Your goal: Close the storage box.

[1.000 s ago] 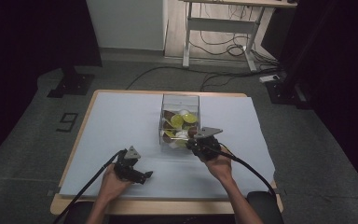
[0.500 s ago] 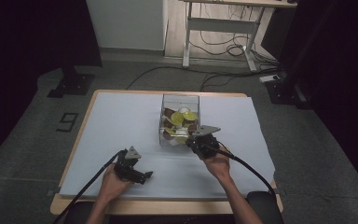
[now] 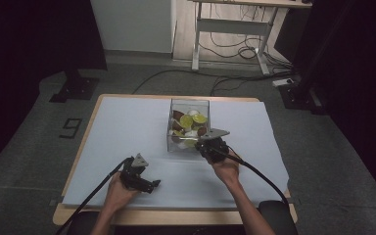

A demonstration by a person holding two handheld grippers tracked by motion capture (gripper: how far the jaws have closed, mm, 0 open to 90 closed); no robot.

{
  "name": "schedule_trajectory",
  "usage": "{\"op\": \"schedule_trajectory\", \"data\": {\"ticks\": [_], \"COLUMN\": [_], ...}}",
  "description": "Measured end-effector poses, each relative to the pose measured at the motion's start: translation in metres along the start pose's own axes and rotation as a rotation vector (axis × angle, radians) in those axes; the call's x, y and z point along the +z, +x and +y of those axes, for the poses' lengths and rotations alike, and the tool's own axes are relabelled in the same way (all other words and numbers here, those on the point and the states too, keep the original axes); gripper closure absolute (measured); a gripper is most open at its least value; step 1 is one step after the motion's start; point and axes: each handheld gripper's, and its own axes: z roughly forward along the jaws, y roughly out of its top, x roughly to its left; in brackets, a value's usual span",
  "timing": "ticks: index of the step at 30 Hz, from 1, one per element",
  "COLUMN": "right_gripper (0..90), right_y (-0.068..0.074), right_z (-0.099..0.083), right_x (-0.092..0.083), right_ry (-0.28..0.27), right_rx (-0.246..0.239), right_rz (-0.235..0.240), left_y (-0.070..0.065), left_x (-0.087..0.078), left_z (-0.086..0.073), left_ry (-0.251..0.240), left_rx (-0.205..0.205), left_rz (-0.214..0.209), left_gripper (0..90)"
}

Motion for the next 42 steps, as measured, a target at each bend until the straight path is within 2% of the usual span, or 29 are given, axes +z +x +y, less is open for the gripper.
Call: {"op": "schedule_trajectory", "data": {"ticks": [7, 25, 42], "right_gripper": [83.9, 83.7, 83.1], "right_y": [-0.003, -0.006, -0.007], "right_z": [0.001, 0.005, 0.005], "right_x": [0.005, 0.013, 0.015], "right_ry": [-0.010, -0.012, -0.009], "right_rx": [0.019, 0.030, 0.038], "right_rz": [-0.015, -0.072, -0.064], "left_y": [0.000, 0.000, 0.000], "left_x": [0.000, 0.000, 0.001], "left_z": [0.000, 0.000, 0.000], "left_ry": [0.001, 0.002, 0.003], "left_rx": [0.001, 0.001, 0.001], "left_rz": [0.000, -0.003, 0.002], "left_gripper": [0.0, 0.0, 0.0]}}
